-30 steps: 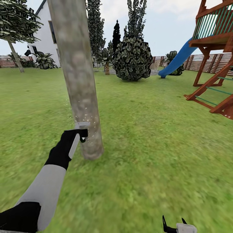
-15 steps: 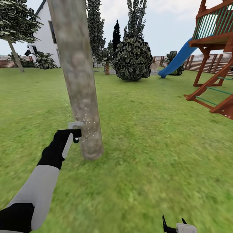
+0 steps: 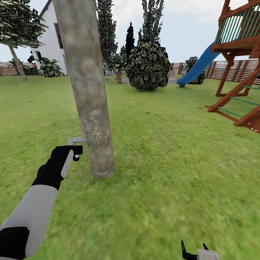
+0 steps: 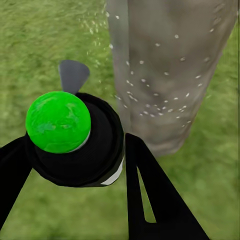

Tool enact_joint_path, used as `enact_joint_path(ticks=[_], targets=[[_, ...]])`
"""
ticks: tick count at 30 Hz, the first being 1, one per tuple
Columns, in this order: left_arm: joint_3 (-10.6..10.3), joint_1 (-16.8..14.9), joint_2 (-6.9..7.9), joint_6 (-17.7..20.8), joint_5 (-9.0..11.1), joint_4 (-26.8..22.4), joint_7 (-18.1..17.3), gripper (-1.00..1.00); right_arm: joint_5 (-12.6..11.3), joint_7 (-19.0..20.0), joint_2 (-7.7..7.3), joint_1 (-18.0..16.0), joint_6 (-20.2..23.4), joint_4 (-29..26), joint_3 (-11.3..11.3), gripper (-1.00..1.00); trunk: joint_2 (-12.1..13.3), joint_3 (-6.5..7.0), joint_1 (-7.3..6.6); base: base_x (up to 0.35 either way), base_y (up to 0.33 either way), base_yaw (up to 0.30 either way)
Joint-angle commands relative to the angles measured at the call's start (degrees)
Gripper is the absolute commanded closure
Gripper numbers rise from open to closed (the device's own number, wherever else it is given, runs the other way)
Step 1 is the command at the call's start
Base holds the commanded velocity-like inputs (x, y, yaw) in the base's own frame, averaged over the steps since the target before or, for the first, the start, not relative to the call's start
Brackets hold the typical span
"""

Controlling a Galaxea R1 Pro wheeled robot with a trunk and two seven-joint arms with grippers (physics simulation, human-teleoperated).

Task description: In the garden, pick up the pesticide atomizer on the floor and spray pesticide onto both trees until each tree trunk is fully covered.

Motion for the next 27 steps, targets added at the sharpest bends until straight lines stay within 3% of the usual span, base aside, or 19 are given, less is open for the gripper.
enact_joint_path(ticks=[1, 5, 8, 11, 14, 16, 18, 20, 27], targets=[[0.00, 0.05, 0.00, -0.06, -0.16, 0.07, -0.41, 1.00, 0.00, 0.00, 0.00, 0.00, 0.00, 0.01, 0.00, -1.00, 0.00, 0.00, 0.00, 0.000, 0.000, 0.000], [-0.31, 0.60, -0.14, -0.51, -0.35, -0.08, -0.56, 1.00, 0.00, 0.00, 0.00, 0.00, 0.00, 0.03, 0.00, -1.00, 0.00, 0.00, 0.00, 0.000, 0.000, 0.000], [-0.32, 5.44, -0.60, -2.21, -0.33, -0.03, -0.11, 1.00, 0.00, 0.00, 0.00, 0.00, 0.00, -0.03, 0.00, -1.00, 0.00, 0.00, 0.00, 0.000, 0.000, 0.000], [-0.08, 10.03, -0.60, -9.24, -0.34, 0.13, 0.61, 1.00, 0.00, 0.00, 0.00, 0.00, 0.00, -0.04, 0.00, -1.00, 0.00, 0.00, 0.00, 0.000, 0.000, 0.000], [-0.10, 13.89, -1.70, -10.47, -0.07, 0.90, 0.64, 1.00, 0.00, 0.04, 0.00, 0.00, 0.00, -0.04, 0.02, -1.00, 0.00, 0.00, 0.00, 0.000, 0.000, 0.000], [-0.07, 14.90, -3.04, -12.04, 0.05, 2.65, 0.64, 1.00, 0.00, 0.08, 0.00, 0.02, 0.00, -0.04, 0.04, -1.00, 0.00, 0.00, 0.00, 0.000, 0.000, 0.000], [-0.06, 15.19, -3.43, -20.22, 0.45, 8.18, 0.64, 1.00, 0.00, 0.09, 0.00, 0.00, 0.00, -0.04, 0.07, -1.00, 0.00, 0.00, 0.00, 0.101, -0.158, 0.000], [-0.07, 15.20, -3.47, -24.06, 0.56, 12.06, 0.64, 1.00, 0.00, 0.09, 0.00, 0.01, 0.00, -0.04, 0.02, -1.00, 0.00, 0.00, 0.00, 0.144, -0.216, 0.000], [-0.06, 15.28, -3.42, -25.85, 0.50, 15.19, 0.73, 1.00, 0.00, 0.05, 0.00, 0.00, 0.00, -0.04, 0.00, -1.00, 0.00, 0.00, 0.00, 0.195, -0.220, 0.000]])
